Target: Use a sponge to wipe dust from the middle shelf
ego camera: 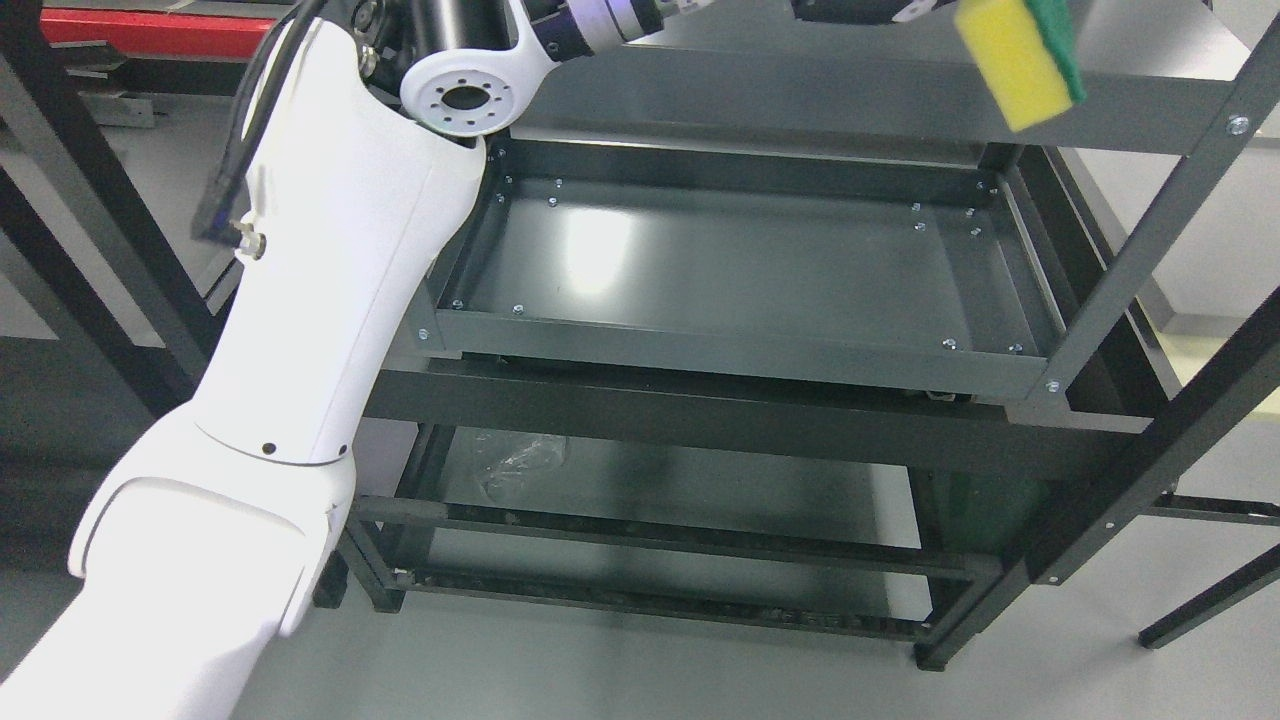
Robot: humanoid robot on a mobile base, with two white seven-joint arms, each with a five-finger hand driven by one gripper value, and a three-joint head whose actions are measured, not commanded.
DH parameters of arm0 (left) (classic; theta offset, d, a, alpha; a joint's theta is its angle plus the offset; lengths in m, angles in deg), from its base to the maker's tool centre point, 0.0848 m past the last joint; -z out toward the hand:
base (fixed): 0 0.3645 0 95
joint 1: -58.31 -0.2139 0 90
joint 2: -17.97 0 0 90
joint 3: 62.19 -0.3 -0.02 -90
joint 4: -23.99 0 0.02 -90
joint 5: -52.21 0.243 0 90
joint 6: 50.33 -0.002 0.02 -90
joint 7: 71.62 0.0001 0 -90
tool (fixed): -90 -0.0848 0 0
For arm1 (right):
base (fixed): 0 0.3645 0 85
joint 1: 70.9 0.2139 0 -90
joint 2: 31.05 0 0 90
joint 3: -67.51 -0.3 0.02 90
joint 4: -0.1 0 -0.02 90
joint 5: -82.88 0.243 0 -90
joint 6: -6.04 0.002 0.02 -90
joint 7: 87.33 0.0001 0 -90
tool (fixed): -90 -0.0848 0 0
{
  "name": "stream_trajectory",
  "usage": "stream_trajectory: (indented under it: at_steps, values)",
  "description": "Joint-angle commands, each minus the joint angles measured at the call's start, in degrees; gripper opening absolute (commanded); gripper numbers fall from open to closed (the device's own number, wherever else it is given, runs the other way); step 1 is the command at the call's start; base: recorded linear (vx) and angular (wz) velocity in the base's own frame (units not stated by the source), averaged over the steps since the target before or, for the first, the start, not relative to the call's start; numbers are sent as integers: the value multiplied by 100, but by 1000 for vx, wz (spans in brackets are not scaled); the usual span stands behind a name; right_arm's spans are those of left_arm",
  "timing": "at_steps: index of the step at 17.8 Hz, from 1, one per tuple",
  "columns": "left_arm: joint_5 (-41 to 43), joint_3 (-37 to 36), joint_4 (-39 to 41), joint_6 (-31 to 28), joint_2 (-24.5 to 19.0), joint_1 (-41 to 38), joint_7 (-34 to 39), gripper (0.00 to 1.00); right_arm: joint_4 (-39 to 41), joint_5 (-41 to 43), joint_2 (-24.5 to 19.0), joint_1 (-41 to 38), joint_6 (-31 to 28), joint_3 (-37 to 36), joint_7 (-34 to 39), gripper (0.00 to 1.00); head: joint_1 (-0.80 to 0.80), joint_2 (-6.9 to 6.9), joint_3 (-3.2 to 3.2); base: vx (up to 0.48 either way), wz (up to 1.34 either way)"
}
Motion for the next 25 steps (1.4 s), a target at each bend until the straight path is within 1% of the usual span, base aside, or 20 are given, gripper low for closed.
stream_trajectory:
  at_steps: [1,5,9,14,18,21,25]
  values:
    - [412,-471,-426,-1,-100,69,57,0,100,0,100,8,-415,0,-2,100,0,0,0,41,-121]
    - [552,-199,-303,-1,-100,-572,40,0,100,0,100,8,-415,0,-2,100,0,0,0,42,-107]
    - [561,144,-181,-1,-140,-582,4,0,100,0,100,-1,-415,0,-2,100,0,0,0,53,-101]
    - [552,434,110,-1,-606,-644,-163,0,100,0,100,-1,-415,0,-2,100,0,-3,0,40,-105]
    - [535,917,119,-1,-1063,-845,-171,0,100,0,100,-1,-415,0,-2,100,0,-3,0,-4,24]
    - [500,1356,189,-1,-1379,-1048,-320,0,100,0,100,8,-415,0,-2,100,0,-3,0,-6,28]
    - [482,2304,224,-1,-1704,-1118,-733,0,100,0,100,-1,-415,0,-2,100,0,-3,0,0,0]
